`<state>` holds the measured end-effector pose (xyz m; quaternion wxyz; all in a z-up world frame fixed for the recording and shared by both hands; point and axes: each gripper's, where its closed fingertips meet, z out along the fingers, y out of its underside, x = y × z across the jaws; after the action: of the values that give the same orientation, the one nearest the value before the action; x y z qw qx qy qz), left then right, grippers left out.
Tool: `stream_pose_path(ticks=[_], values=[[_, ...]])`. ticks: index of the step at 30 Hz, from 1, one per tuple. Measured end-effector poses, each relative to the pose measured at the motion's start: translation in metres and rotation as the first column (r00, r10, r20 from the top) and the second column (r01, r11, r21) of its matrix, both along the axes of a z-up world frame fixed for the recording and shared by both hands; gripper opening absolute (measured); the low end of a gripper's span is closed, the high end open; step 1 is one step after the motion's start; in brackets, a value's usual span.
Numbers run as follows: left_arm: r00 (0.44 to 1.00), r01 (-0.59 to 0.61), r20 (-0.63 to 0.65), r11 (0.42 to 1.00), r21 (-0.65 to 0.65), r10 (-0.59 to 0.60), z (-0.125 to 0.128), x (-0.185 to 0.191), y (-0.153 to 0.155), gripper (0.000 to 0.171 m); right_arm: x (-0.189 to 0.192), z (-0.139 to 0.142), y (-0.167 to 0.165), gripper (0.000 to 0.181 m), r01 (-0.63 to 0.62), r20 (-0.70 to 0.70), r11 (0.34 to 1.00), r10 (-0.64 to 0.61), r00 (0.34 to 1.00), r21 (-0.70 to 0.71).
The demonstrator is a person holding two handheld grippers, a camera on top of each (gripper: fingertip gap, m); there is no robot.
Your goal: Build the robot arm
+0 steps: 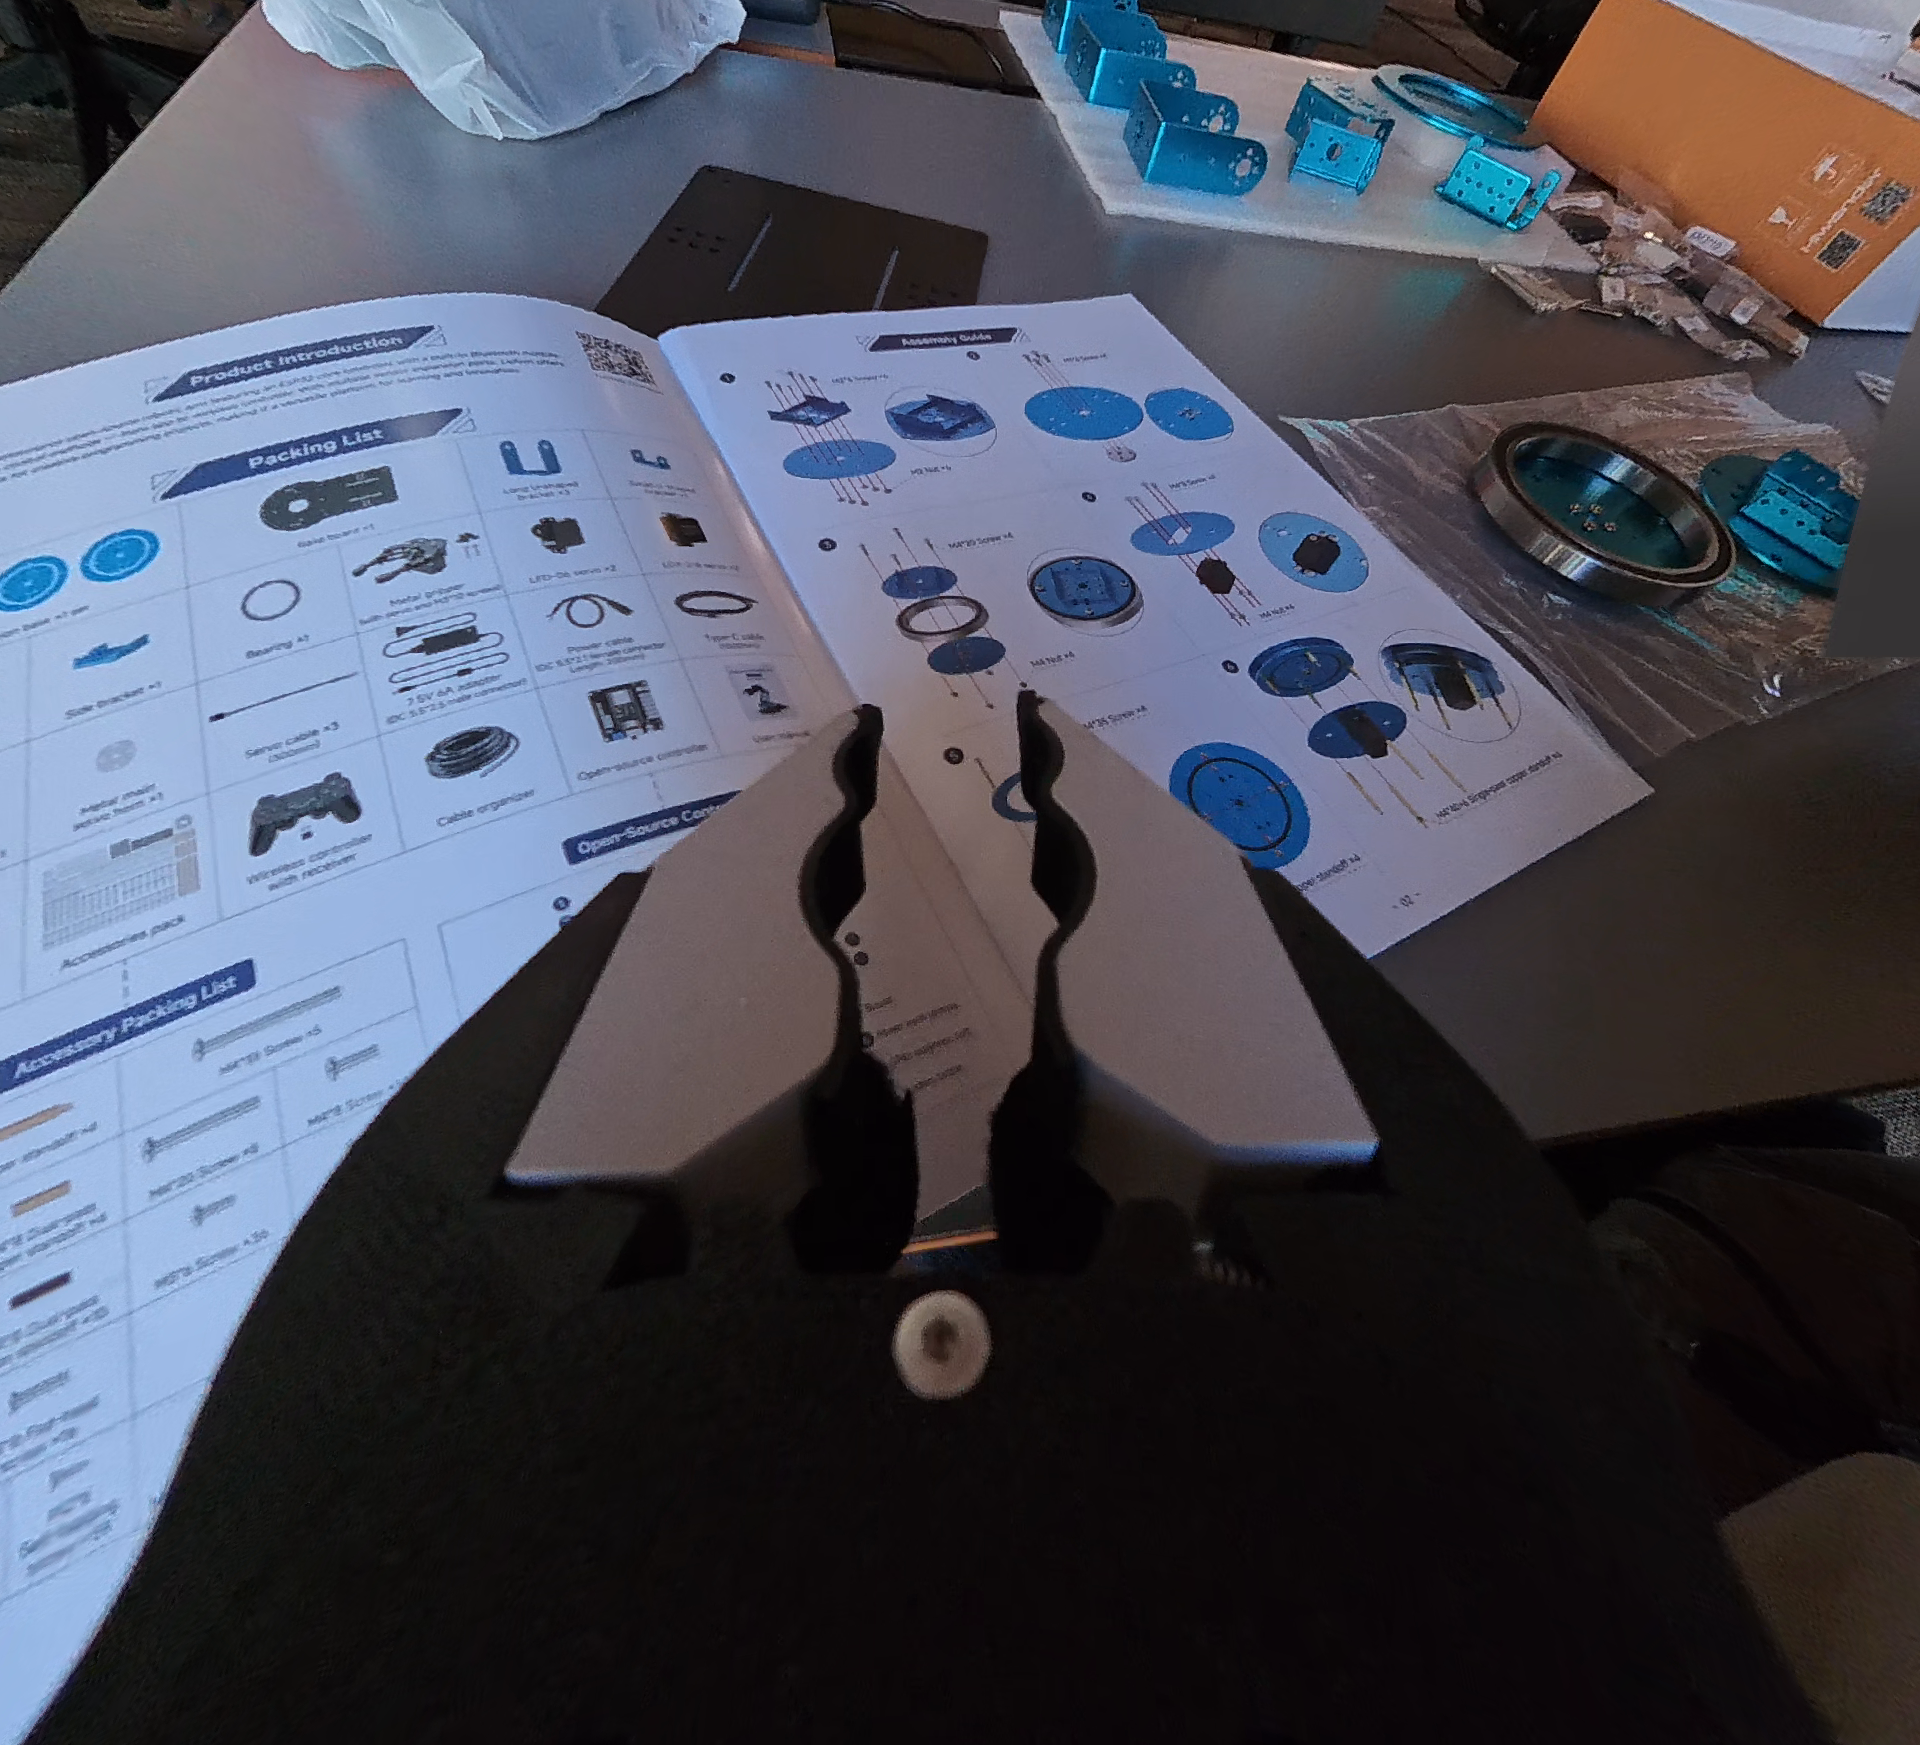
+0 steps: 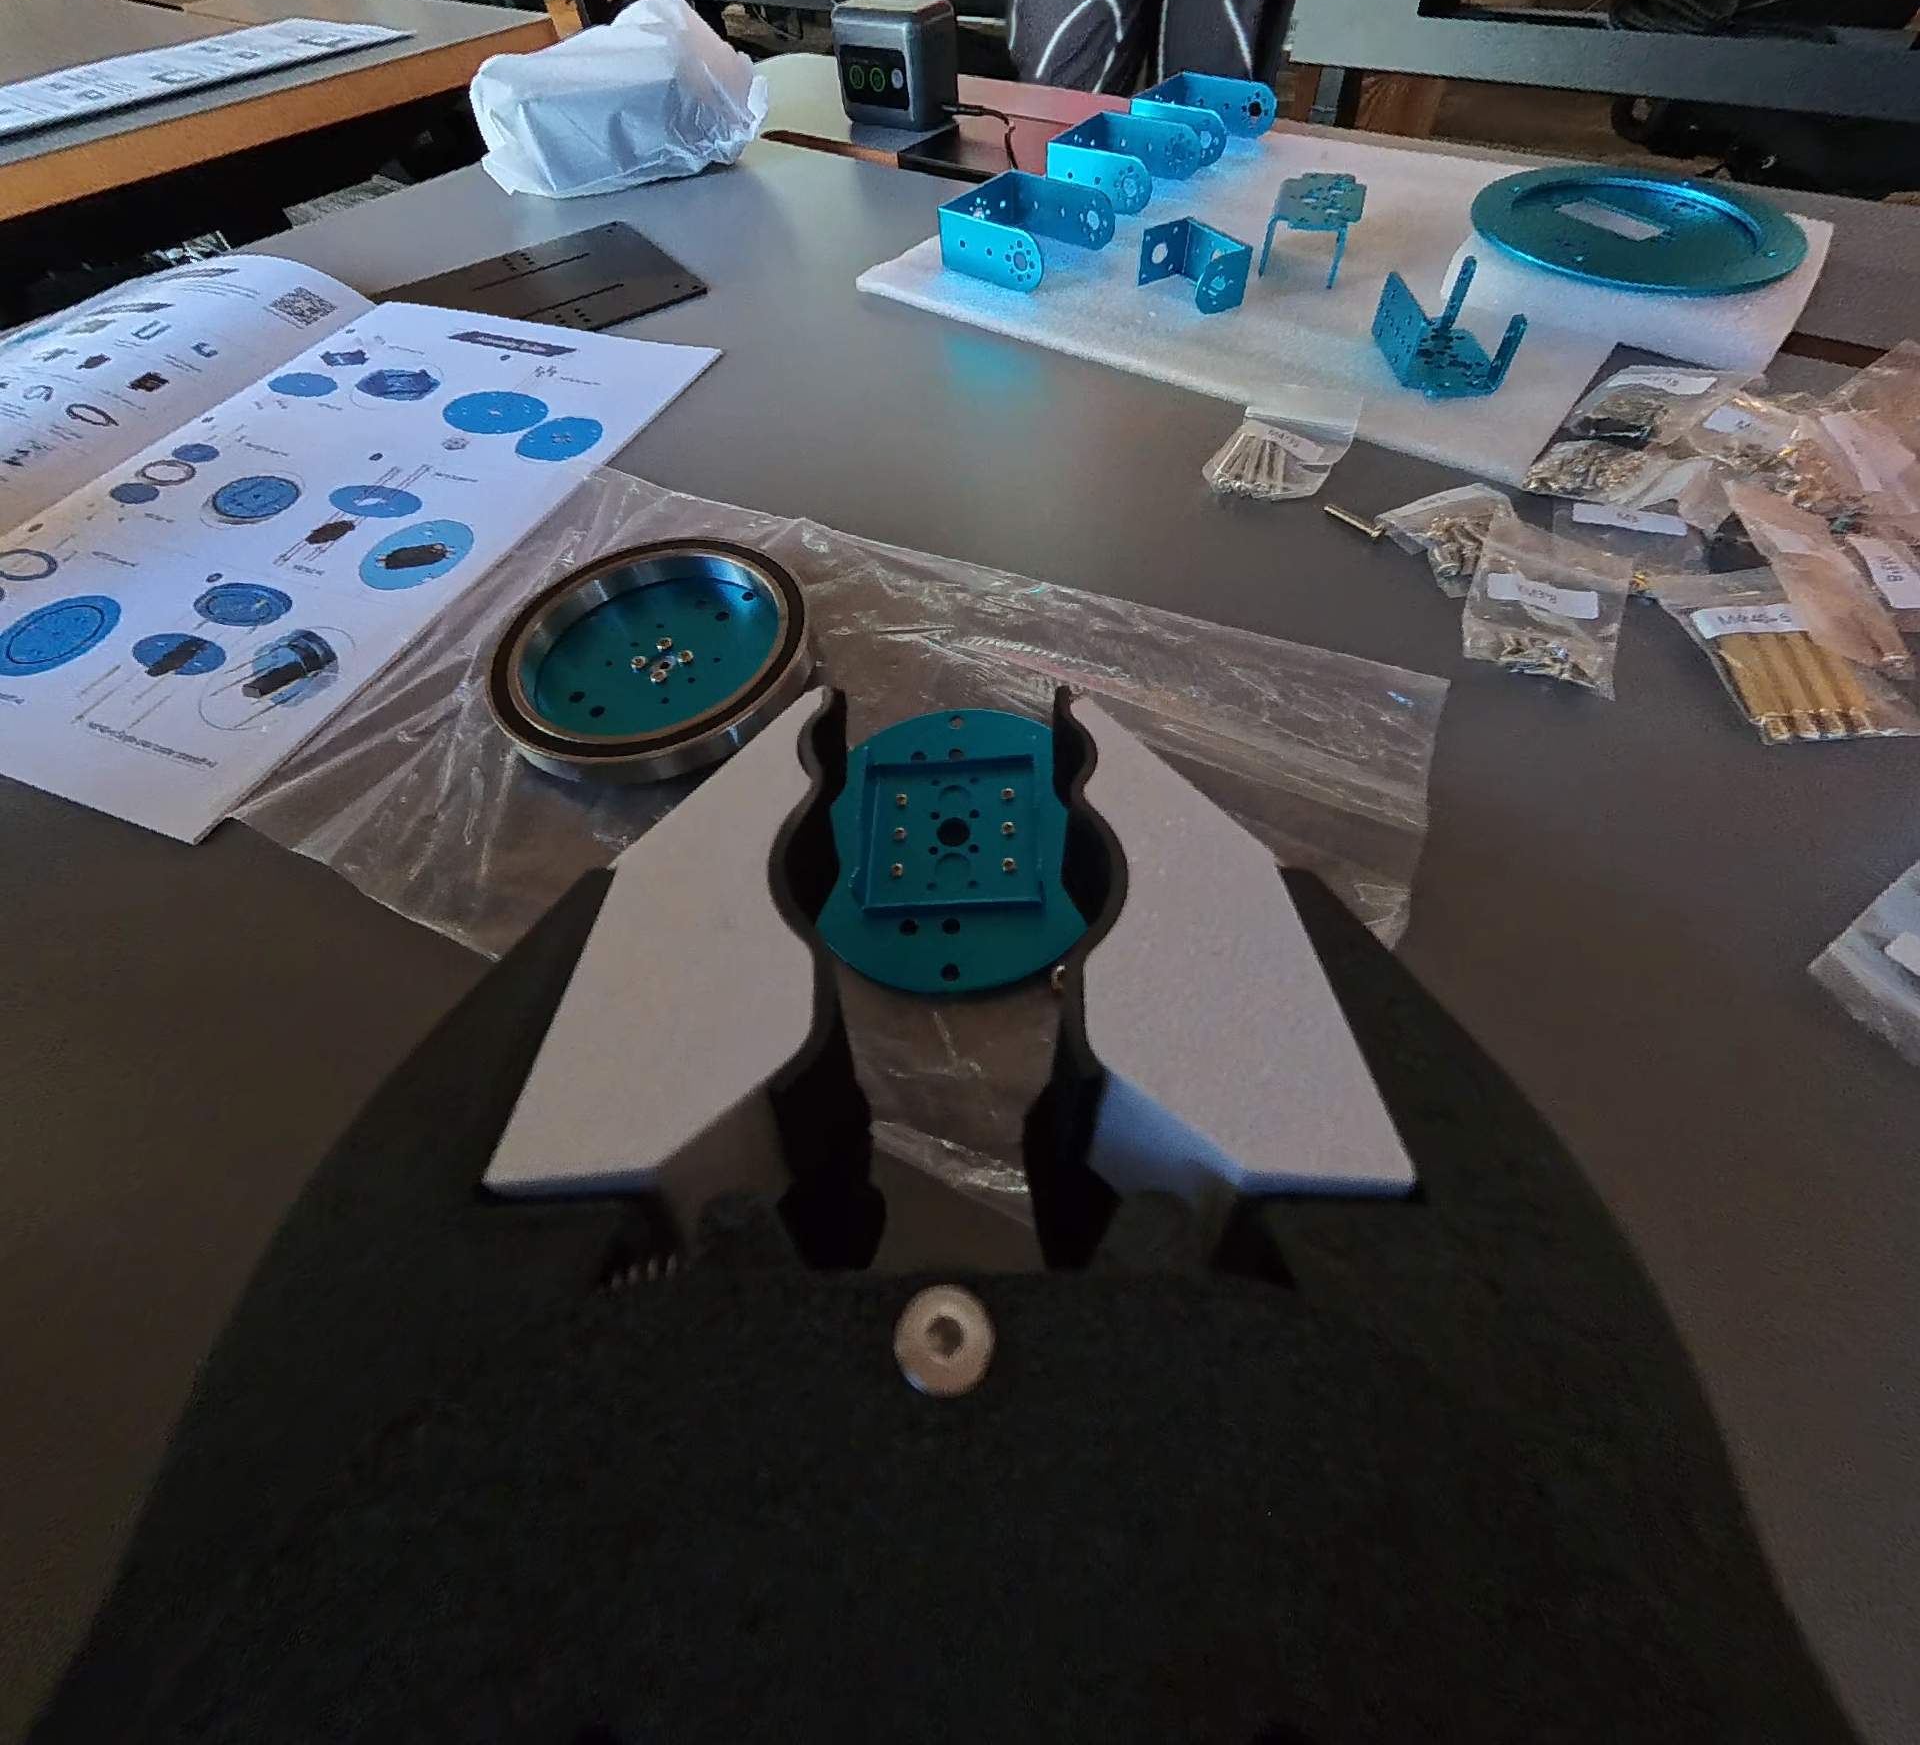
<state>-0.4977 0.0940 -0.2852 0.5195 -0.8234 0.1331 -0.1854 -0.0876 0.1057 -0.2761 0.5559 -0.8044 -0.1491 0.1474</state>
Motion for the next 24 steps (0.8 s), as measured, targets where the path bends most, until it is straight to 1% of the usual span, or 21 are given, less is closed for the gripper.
stream_pose_path(ticks=[4,8,10,12,16,18,21,24], values=[[1.000,0.002,0.009,1.000,0.006,-0.002,0.004,0.004,-0.003,0.027,-0.002,-0.001,-0.001,0.037,-0.008,0.016,1.000,0.008,1.000,-0.003],[1.000,0.022,0.021,1.000,0.008,-0.022,0.010,0.017,-0.010,0.027,-0.001,-0.001,-0.002,0.035,0.000,0.040,1.000,-0.001,0.999,0.011],[0.999,0.030,0.025,0.999,0.013,-0.030,0.013,0.023,-0.014,0.027,0.003,-0.001,-0.005,0.035,0.007,0.080,1.000,-0.009,0.997,0.022],[0.999,0.033,0.030,0.999,0.011,-0.034,0.015,0.029,-0.017,0.027,0.013,-0.005,-0.011,0.023,0.025,0.149,0.999,-0.028,0.988,0.023],[0.998,0.045,0.038,0.999,0.020,-0.046,0.024,0.040,-0.023,0.027,0.013,-0.010,-0.016,0.019,0.013,0.176,1.000,-0.014,0.984,0.005],[0.999,0.044,0.020,0.999,0.032,-0.045,0.029,0.043,-0.026,0.027,0.014,-0.018,-0.014,0.016,0.008,0.212,0.999,0.000,0.977,-0.037],[0.999,0.033,0.001,0.998,0.055,-0.033,0.038,0.043,-0.032,0.027,0.014,-0.037,-0.008,0.017,-0.015,0.260,0.989,0.053,0.964,-0.148],[1.000,0.010,-0.005,0.998,0.063,-0.010,0.043,0.039,-0.039,0.027,0.016,-0.048,-0.001,0.018,-0.010,0.273,0.975,0.072,0.959,-0.220]])
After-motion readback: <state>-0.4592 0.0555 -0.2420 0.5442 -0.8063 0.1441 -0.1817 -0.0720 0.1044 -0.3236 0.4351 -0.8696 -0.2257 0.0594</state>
